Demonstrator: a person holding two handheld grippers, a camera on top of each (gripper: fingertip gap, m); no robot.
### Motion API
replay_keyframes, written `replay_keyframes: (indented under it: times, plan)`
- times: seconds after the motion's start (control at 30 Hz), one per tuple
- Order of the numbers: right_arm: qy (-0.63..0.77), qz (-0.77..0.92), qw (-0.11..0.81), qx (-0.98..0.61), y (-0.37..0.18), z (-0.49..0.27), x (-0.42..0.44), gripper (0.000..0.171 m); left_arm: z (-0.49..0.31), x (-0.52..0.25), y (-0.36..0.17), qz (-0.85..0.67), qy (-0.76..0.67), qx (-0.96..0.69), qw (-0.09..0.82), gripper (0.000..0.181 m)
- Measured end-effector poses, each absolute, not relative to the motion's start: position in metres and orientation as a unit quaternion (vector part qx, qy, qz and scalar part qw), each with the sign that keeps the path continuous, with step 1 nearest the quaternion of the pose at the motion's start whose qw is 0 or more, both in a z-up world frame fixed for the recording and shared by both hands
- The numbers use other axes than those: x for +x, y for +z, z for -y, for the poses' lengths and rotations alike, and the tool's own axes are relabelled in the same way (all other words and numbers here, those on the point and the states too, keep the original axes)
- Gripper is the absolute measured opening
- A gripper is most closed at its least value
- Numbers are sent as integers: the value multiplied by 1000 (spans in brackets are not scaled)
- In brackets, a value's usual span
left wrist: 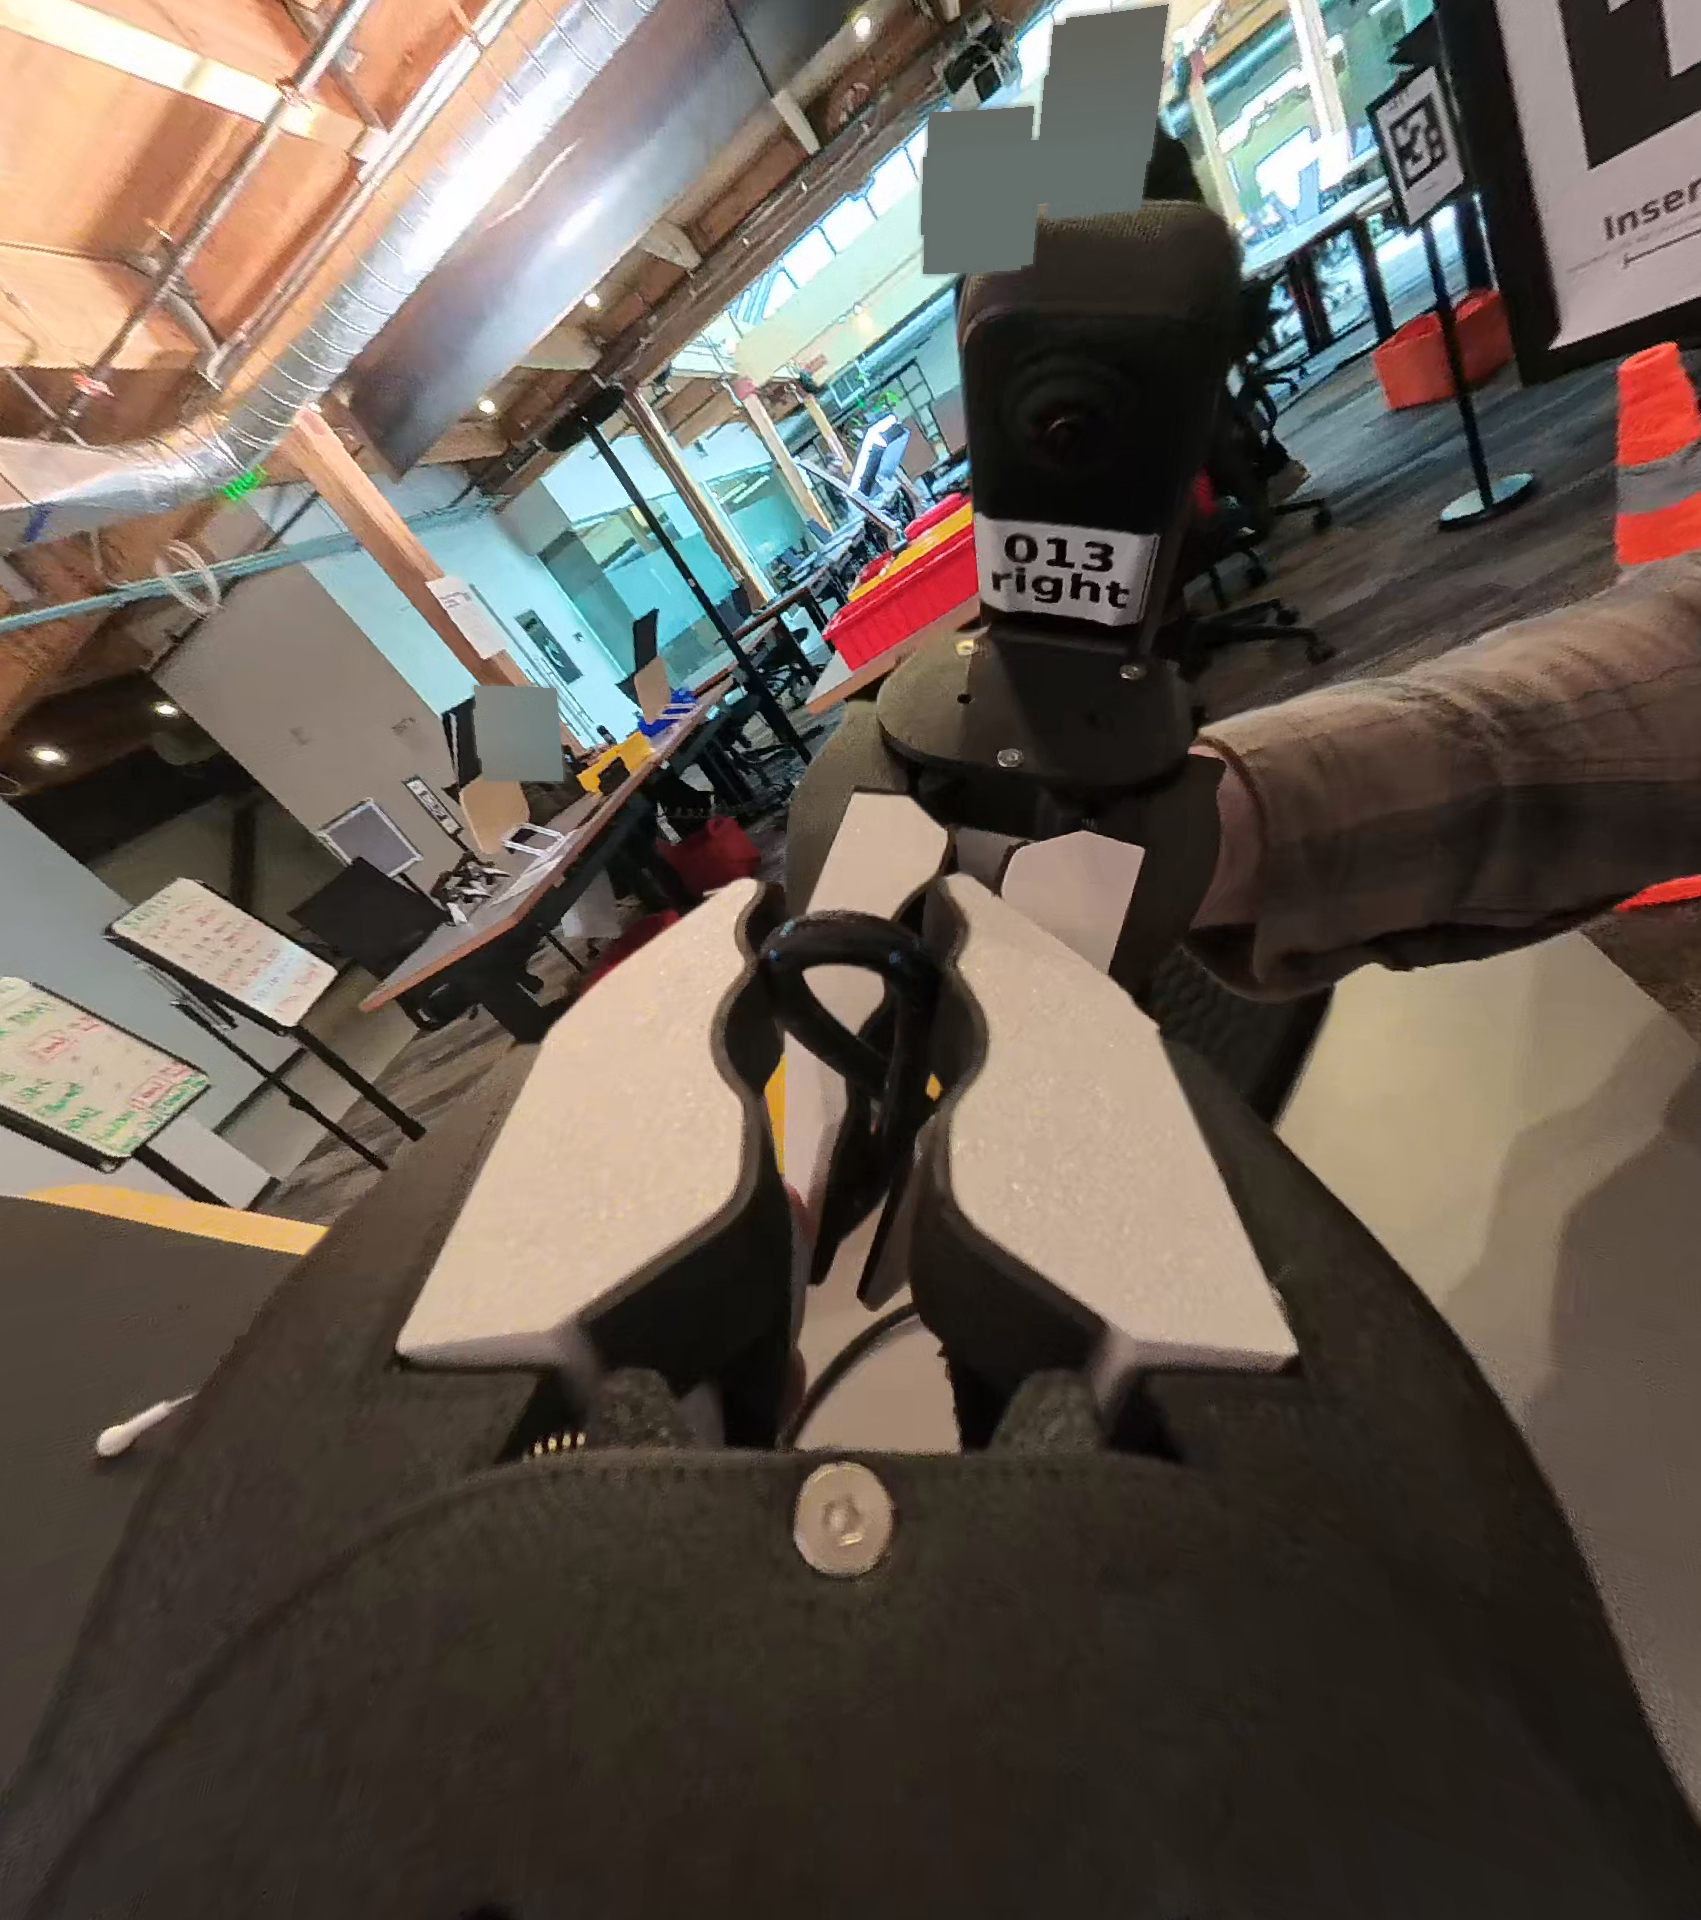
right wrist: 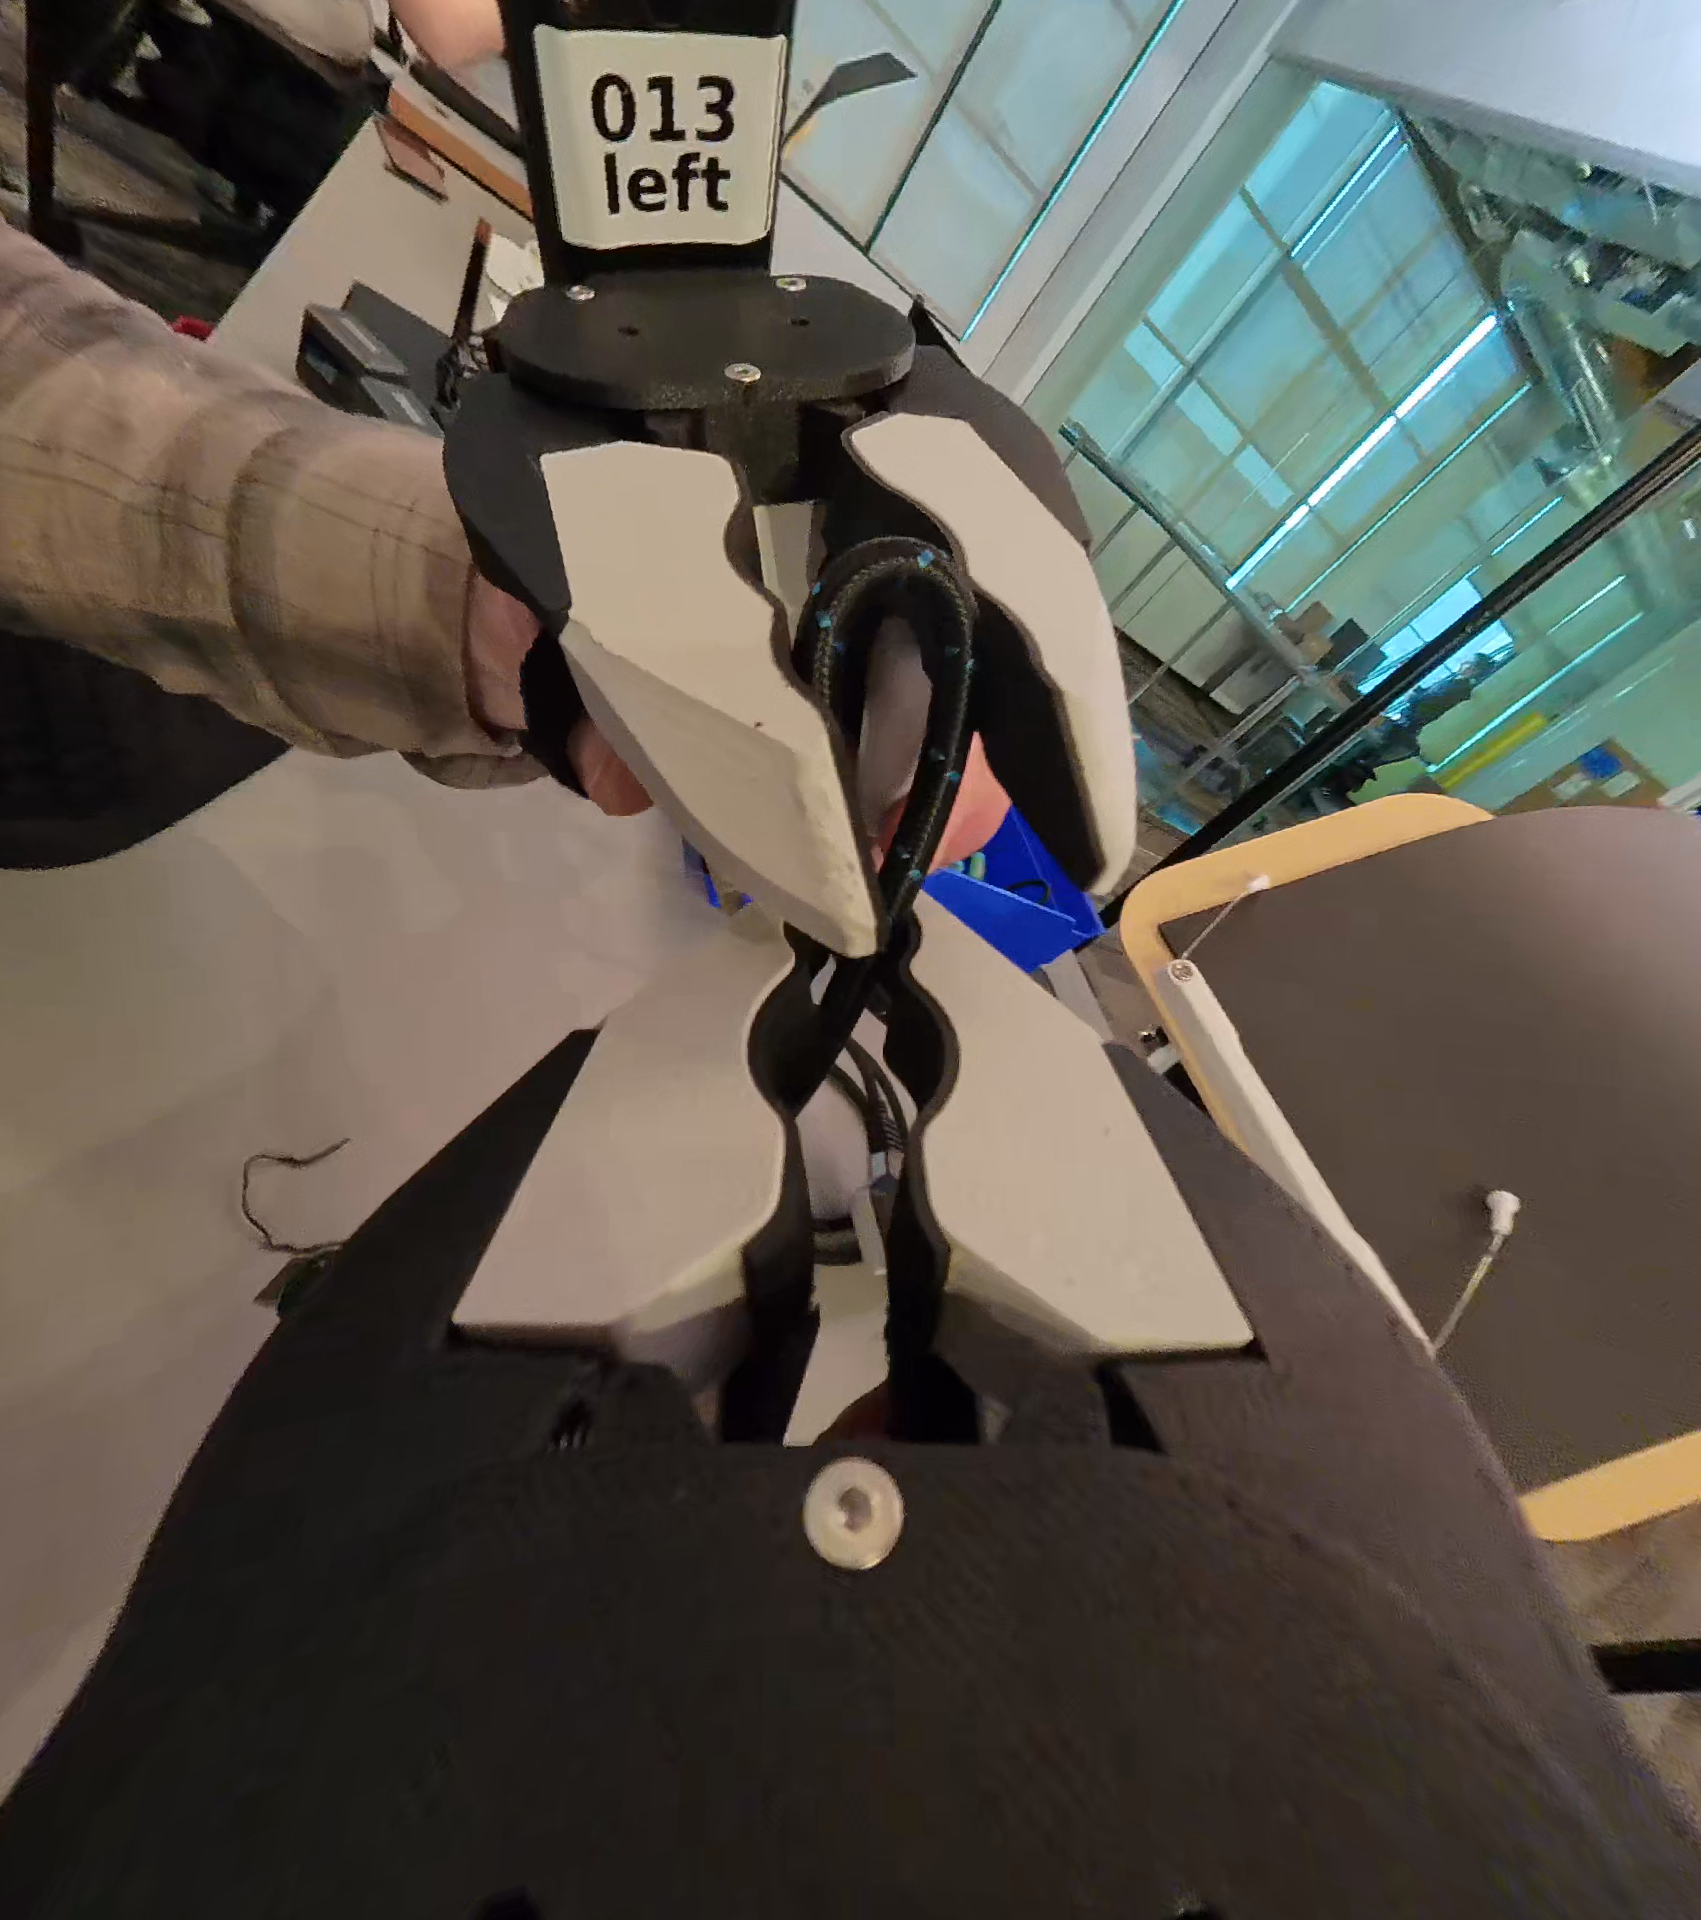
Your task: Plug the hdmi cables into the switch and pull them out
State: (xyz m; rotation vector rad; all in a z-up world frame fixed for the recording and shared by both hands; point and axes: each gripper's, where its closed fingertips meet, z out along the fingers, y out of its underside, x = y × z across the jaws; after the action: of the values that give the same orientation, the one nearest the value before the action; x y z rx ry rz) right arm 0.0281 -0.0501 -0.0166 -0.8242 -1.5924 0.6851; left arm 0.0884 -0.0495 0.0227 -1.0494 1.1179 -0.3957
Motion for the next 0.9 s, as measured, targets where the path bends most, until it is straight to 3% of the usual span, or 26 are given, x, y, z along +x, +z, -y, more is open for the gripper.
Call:
replay_keyframes:
  times: [0.2,0.33,0.47,0.8,0.9]
  plan:
    - [325,660,565,-374,-19,48,25,4,44,81,23,-493,-161,-482,707,28]
    - [352,639,564,-387,-17,41,30,3,44,65,26,-473,-173,-499,705,69]
    - [414,654,518,-365,-20,57,30,3,49,68,18,-488,-193,-502,688,77]
    - [483,716,395,-314,-39,89,25,5,72,84,5,-529,-277,-499,629,25]
    - [479,720,388,-317,-39,86,23,4,69,80,6,-511,-261,-502,647,23]
